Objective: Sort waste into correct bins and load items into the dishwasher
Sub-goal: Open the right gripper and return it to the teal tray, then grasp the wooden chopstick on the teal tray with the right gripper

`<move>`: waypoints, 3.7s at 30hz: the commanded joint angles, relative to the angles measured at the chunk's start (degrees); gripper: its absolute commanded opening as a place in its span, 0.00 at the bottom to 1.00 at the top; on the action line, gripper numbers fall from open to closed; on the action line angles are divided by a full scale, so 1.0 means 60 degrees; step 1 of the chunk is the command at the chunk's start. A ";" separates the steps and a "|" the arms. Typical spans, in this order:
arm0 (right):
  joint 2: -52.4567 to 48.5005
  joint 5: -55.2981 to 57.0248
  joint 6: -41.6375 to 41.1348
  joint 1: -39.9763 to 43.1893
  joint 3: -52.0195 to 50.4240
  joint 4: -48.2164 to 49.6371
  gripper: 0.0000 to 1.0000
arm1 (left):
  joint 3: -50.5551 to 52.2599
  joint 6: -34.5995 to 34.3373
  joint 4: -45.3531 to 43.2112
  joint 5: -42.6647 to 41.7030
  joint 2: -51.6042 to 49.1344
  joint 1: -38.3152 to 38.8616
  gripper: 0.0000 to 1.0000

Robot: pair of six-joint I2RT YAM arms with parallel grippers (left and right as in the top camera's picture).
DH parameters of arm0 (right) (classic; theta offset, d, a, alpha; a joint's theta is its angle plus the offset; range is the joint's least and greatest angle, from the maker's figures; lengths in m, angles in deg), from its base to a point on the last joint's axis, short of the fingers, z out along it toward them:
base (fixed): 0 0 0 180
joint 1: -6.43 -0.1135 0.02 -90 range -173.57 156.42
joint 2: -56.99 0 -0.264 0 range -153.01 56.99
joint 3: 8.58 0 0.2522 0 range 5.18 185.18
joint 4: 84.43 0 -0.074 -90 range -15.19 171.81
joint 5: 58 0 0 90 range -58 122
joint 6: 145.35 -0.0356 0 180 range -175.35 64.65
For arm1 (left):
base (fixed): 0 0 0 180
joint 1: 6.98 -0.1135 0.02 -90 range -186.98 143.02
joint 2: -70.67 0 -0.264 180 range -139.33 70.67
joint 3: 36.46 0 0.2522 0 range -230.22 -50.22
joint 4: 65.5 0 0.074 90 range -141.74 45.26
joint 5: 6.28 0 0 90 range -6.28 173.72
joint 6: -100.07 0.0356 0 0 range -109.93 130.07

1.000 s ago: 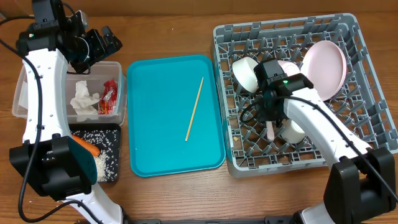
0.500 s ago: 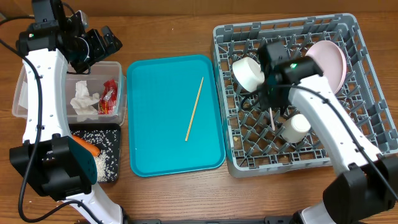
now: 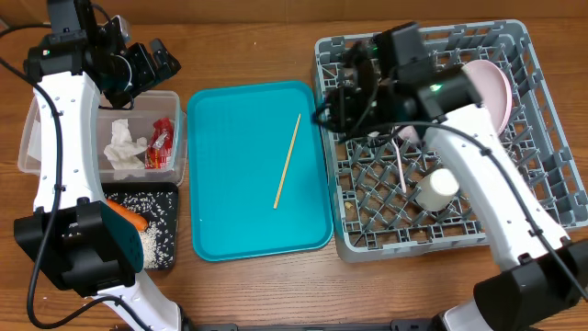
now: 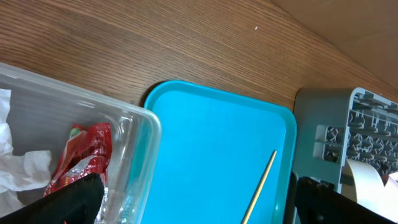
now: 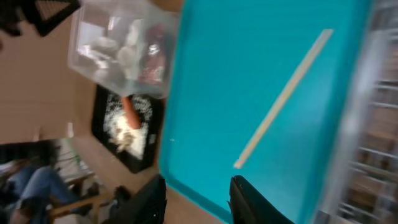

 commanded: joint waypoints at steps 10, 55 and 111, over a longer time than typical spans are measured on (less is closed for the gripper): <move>-0.0200 0.1781 -0.3238 -0.2911 -0.2528 0.3530 1.00 | -0.0197 -0.0095 -0.0004 0.0025 0.0164 0.0091 1.00; -0.3002 0.9005 -0.7264 -0.3942 -0.2973 0.4798 0.52 | -0.0197 -0.0095 -0.0007 0.0025 0.0164 0.0091 1.00; -0.3912 1.0032 -0.5796 -0.4492 -0.3235 0.5934 0.18 | -0.0197 -0.0095 -0.0007 0.0025 0.0164 0.0091 1.00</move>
